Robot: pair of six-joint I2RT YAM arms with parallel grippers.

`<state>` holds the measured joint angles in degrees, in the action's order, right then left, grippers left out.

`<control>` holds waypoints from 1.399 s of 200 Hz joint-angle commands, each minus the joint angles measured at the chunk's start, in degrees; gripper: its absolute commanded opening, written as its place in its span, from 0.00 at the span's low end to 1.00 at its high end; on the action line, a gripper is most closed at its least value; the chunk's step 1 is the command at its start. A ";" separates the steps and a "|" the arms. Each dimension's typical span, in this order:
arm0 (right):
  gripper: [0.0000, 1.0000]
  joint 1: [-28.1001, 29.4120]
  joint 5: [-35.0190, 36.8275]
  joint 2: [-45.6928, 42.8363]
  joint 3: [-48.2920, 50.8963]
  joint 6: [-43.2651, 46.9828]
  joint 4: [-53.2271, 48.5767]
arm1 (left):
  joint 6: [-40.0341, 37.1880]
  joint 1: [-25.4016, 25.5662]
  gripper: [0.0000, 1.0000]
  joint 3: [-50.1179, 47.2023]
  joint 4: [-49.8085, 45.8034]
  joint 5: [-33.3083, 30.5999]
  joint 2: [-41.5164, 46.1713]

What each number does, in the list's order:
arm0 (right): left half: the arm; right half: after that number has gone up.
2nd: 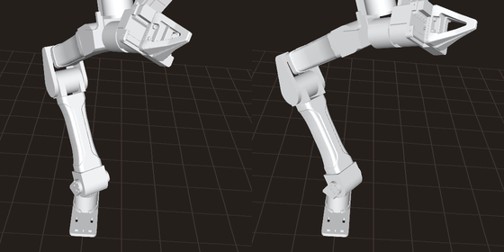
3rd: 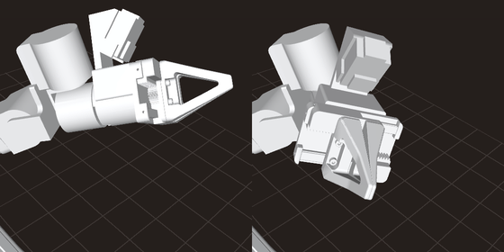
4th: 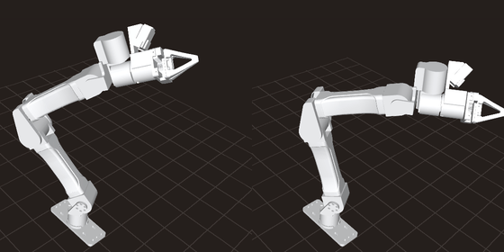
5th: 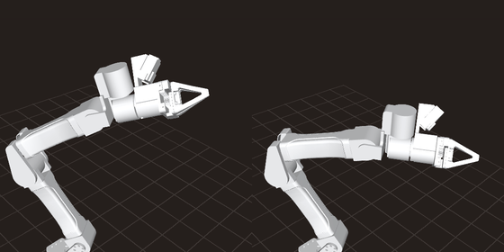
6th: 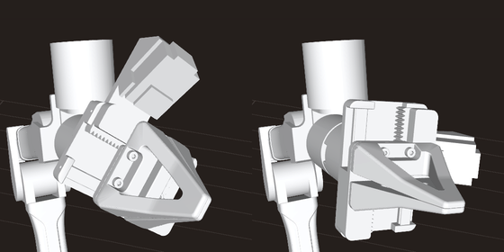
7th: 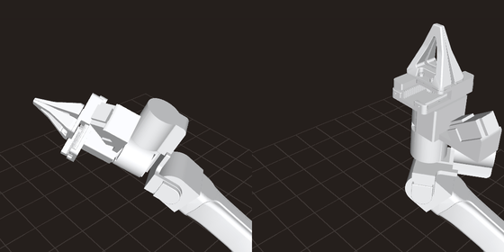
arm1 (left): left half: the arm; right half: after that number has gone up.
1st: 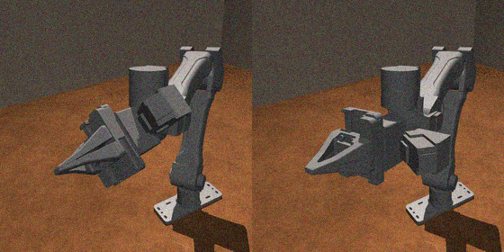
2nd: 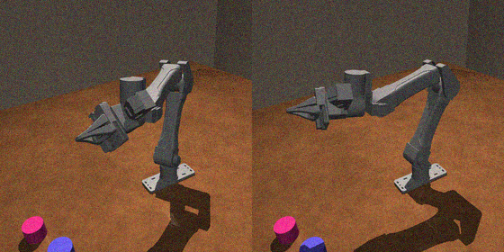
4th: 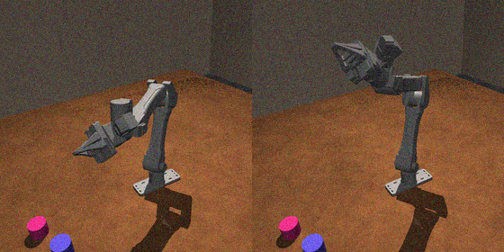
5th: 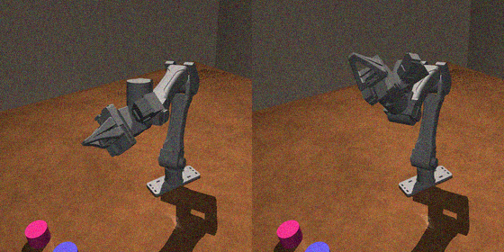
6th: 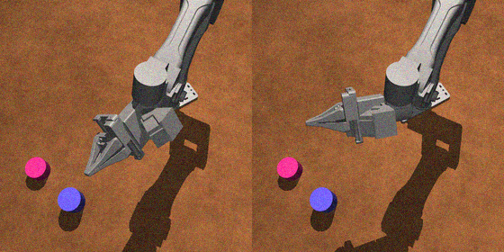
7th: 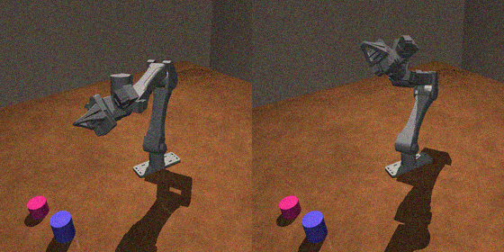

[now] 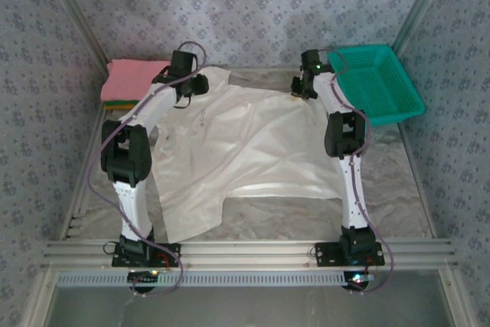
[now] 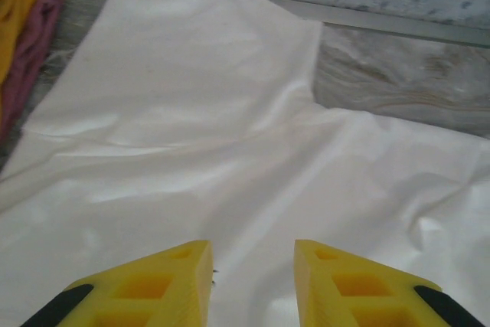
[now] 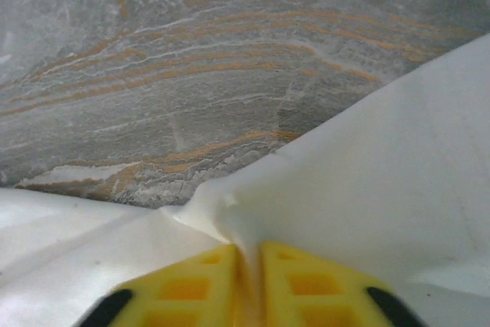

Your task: Fold and stack the t-shirts

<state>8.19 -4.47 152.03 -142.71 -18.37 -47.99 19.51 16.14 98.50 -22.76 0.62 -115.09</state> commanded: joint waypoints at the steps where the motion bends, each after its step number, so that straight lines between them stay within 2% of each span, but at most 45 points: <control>1: 0.00 0.14 -0.15 -0.04 -1.46 -1.01 -2.99 | -0.12 0.38 0.33 -2.34 1.10 -0.50 2.32; 30: 0.00 1.73 1.93 -8.27 4.45 -0.95 -0.31 | 1.03 0.88 0.33 -4.25 1.94 -0.47 3.45; 57: 0.00 5.45 5.64 -24.84 28.67 -2.91 13.12 | 2.19 1.86 0.33 -8.17 4.73 -0.96 5.49; 85: 0.00 12.83 10.76 -39.96 54.06 -6.93 28.11 | 2.70 2.40 0.33 -12.85 7.39 -2.06 6.88; 116: 0.00 25.07 17.73 -46.56 71.44 -6.56 37.56 | 3.16 2.54 0.33 -16.12 8.66 -2.22 6.25; 124: 0.04 28.28 19.59 -46.95 74.87 -6.16 39.28 | 3.30 2.58 0.33 -16.93 9.32 -2.43 5.98; 132: 0.15 30.71 20.44 -46.93 77.92 -6.82 39.51 | 3.63 2.58 0.33 -17.41 9.77 -2.59 5.77; 143: 0.27 32.91 19.13 -47.06 80.52 -7.66 40.20 | 3.53 2.58 0.33 -17.59 10.04 -2.86 5.33; 156: 0.33 33.86 16.96 -48.56 82.96 -8.92 41.02 | 3.52 2.58 0.33 -17.44 9.96 -3.13 4.75; 189: 0.37 32.65 13.24 -60.53 85.34 -4.99 42.42 | 3.11 2.58 0.33 -16.85 9.80 -3.30 4.49; 202: 0.40 28.97 9.61 -64.55 85.28 -5.85 42.02 | 3.09 2.58 0.33 -16.75 9.67 -3.23 4.56; 209: 0.41 25.72 5.34 -65.25 84.51 -6.16 40.75 | 3.18 2.58 0.33 -16.69 9.71 -3.04 4.58; 223: 0.42 17.82 -6.14 -63.44 81.56 -9.14 38.87 | 3.39 2.58 0.33 -16.93 9.67 -2.95 4.81; 234: 0.43 14.25 -9.87 -60.31 77.95 -9.92 34.53 | 3.58 2.65 0.33 -17.48 9.92 -2.90 5.06; 259: 0.45 10.83 -16.70 -52.16 71.09 -7.86 28.51 | 3.78 2.67 0.34 -18.82 10.02 -3.16 6.10; 280: 0.46 8.10 -22.38 -46.45 69.42 -9.90 30.23 | 4.04 2.67 0.33 -20.36 10.19 -3.31 7.61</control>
<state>17.69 -15.22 99.22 -71.75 -26.33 -12.12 22.59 18.65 79.83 -13.19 -2.04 -110.34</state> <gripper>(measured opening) 0.463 0.335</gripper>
